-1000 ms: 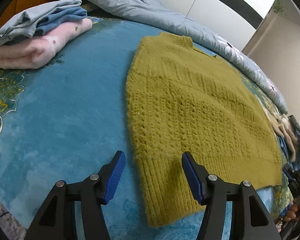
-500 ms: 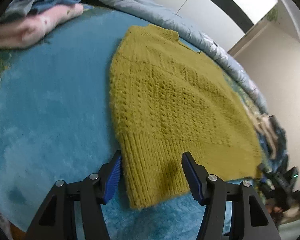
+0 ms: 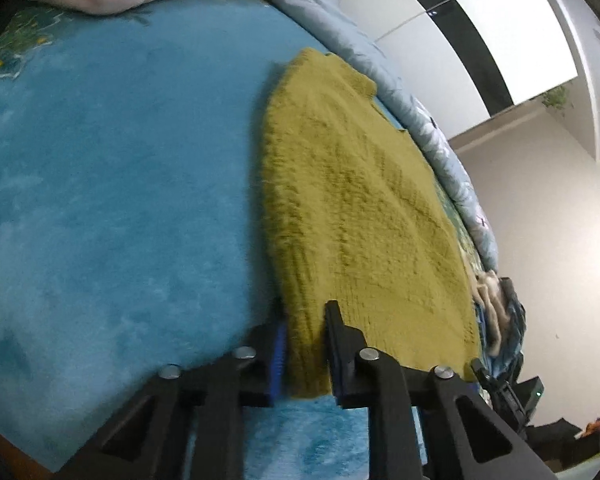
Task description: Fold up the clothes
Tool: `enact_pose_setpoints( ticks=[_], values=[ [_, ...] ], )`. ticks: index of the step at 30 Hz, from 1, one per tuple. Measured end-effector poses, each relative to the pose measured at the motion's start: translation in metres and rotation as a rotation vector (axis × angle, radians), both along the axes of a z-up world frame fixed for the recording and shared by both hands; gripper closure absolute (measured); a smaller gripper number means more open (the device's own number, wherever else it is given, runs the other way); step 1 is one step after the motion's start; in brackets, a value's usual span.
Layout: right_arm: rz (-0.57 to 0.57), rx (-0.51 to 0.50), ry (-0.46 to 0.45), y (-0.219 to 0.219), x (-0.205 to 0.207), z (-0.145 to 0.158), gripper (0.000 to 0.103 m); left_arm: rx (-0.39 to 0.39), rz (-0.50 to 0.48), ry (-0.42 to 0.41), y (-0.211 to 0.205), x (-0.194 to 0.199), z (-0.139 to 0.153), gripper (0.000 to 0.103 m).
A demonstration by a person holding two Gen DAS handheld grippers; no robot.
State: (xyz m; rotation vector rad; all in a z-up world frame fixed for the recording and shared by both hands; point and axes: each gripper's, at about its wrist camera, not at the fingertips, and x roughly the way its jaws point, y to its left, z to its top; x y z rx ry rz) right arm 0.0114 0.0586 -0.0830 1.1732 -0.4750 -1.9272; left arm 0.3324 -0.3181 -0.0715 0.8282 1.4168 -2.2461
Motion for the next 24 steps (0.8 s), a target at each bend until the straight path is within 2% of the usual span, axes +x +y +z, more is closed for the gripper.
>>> enact_pose_setpoints(
  ticks=[2,3,4,12,14,19,24],
  values=[
    [-0.011,0.004,-0.006,0.001,-0.001,-0.001,0.081,-0.008,0.012,0.000,0.000,0.002,0.000,0.090],
    [-0.017,0.006,-0.009,0.002,-0.001,-0.001,0.090,-0.019,0.018,-0.003,0.000,0.003,0.001,0.091],
    [-0.012,0.001,-0.012,0.003,0.000,0.000,0.091,-0.030,0.023,-0.006,0.001,0.004,0.003,0.091],
    [0.074,-0.017,-0.004,0.003,0.032,0.012,0.092,-0.105,0.068,-0.022,-0.007,0.038,0.026,0.092],
    [0.079,-0.015,-0.009,0.004,0.039,0.013,0.092,-0.137,0.059,-0.044,-0.005,0.045,0.029,0.092],
    [0.057,0.007,-0.025,0.008,0.038,0.010,0.092,-0.157,0.037,-0.071,0.000,0.042,0.023,0.092],
    [0.088,0.061,0.029,0.001,0.040,0.019,0.088,-0.239,-0.021,-0.087,0.006,0.040,0.032,0.088]
  ],
)
